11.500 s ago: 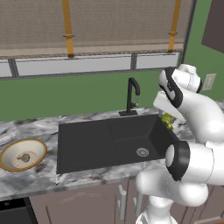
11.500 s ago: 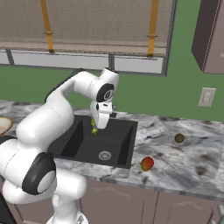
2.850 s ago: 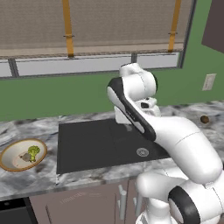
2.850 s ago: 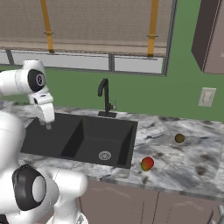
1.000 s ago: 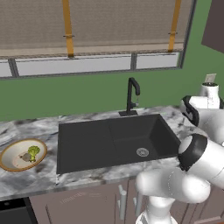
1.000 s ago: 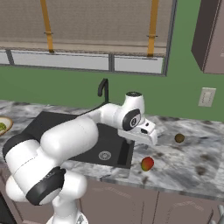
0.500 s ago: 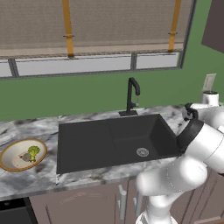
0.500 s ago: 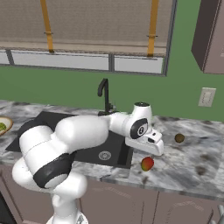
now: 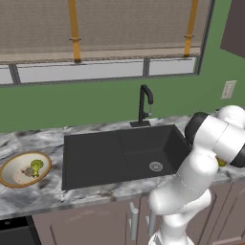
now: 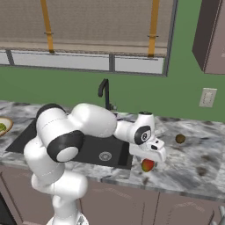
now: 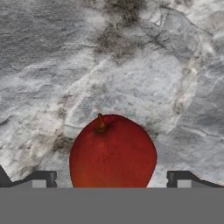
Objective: There is a mixed pile of frozen fruits and vegetables on the counter. Locate all the frozen vegetables and place the items in a bowl on the counter. Take all the frozen fruits and defrost them in a running sink.
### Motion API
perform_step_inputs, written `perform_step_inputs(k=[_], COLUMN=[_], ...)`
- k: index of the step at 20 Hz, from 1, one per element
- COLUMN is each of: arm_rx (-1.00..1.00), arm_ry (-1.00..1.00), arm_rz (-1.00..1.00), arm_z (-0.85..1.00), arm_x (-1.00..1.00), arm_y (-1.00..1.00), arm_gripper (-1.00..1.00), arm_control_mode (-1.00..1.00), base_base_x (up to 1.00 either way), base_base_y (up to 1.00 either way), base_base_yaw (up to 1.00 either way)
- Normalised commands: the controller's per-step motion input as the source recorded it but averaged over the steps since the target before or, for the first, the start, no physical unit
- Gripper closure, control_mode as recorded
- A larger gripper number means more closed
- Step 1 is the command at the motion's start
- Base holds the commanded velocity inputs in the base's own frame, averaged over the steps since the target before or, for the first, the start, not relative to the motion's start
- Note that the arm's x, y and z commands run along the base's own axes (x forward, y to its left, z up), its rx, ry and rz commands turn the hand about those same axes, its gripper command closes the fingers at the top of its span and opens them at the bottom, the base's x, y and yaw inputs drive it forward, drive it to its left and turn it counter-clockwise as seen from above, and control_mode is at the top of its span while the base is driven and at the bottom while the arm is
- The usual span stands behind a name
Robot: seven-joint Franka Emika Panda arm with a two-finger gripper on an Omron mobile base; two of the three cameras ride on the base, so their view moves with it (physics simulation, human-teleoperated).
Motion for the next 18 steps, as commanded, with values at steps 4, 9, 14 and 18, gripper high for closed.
perform_step_inputs(k=[4, 9, 14, 18], arm_rx=[0.01, 0.0, -0.01, -0.02], arm_ry=[0.09, 0.0, -0.04, -0.14], arm_rz=[0.0, 0.0, 0.01, 0.11], arm_z=[-0.33, -0.03, 0.26, 0.79], arm_x=[0.0, -0.11, -0.28, -0.08], arm_y=[0.0, 0.01, 0.6, 1.0], arm_gripper=[1.0, 1.0, 1.0, 1.0], arm_control_mode=[-1.0, -1.0, -1.0, -1.0], base_base_x=[0.0, 0.0, 0.0, 0.0], base_base_y=[0.0, 0.0, 0.0, 0.0], base_base_yaw=[0.0, 0.0, 0.0, 0.0])
